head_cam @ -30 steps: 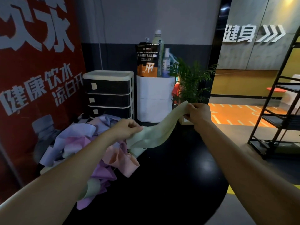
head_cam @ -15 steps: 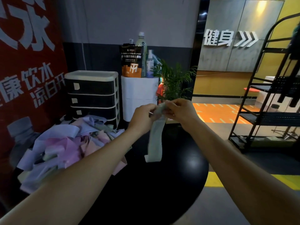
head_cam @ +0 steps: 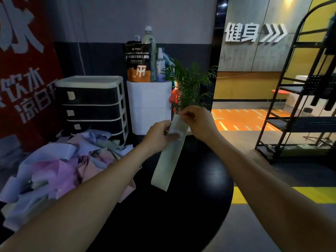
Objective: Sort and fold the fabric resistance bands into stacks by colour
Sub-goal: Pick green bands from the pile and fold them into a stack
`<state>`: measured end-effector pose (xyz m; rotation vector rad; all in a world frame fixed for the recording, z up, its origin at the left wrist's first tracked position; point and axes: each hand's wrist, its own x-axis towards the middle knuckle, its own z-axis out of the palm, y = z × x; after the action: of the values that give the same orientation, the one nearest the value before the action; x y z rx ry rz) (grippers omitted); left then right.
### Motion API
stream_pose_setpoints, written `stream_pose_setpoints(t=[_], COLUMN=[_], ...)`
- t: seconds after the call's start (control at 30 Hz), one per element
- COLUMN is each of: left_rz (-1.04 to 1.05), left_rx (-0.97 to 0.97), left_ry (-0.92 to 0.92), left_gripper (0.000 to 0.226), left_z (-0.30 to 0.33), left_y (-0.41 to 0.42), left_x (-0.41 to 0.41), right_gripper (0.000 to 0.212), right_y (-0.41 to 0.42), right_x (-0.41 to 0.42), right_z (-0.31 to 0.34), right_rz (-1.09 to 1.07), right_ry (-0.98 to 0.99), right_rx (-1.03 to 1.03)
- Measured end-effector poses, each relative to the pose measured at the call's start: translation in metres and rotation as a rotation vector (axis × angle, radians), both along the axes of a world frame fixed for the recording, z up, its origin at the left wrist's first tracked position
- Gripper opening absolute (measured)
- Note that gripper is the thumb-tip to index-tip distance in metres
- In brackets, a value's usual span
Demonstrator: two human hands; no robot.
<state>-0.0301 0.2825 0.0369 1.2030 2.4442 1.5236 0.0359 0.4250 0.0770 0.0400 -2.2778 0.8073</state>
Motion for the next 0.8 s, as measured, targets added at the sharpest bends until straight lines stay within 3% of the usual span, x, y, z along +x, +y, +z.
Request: stream_pose_setpoints(t=[0.13, 0.27, 0.5, 0.63, 0.8], left_rz=[-0.124, -0.071, 0.078, 0.221, 0.492], left_rx=[-0.167, -0.476, -0.565, -0.493, -0.198], left_ry=[-0.210, -0.152, -0.143, -0.190, -0.254], left_gripper=[0.031, 0.008, 0.039, 0.040, 0.019], left_z=[-0.034, -0.060, -0.060, -0.074, -0.095], left_y=[0.002, -0.004, -0.013, -0.010, 0.011], left_x=[-0.006, -0.025, -0.061, -0.085, -0.103], right_gripper=[0.016, 0.018, 0.021, 0.023, 0.020], right_y=[0.032, 0.074, 0.117, 0.129, 0.139], right_x=[-0.012, -0.015, -0.010, -0.020, -0.032], right_z=[-0.002, -0.021, -0.079, -0.107, -0.139], right_rz=[-0.180, -0.334, -0.506, -0.549, -0.573], right_ry=[0.052, 0.014, -0.140, -0.230, -0.312], right_rx=[-0.216, -0.339, -0.487, -0.505, -0.539])
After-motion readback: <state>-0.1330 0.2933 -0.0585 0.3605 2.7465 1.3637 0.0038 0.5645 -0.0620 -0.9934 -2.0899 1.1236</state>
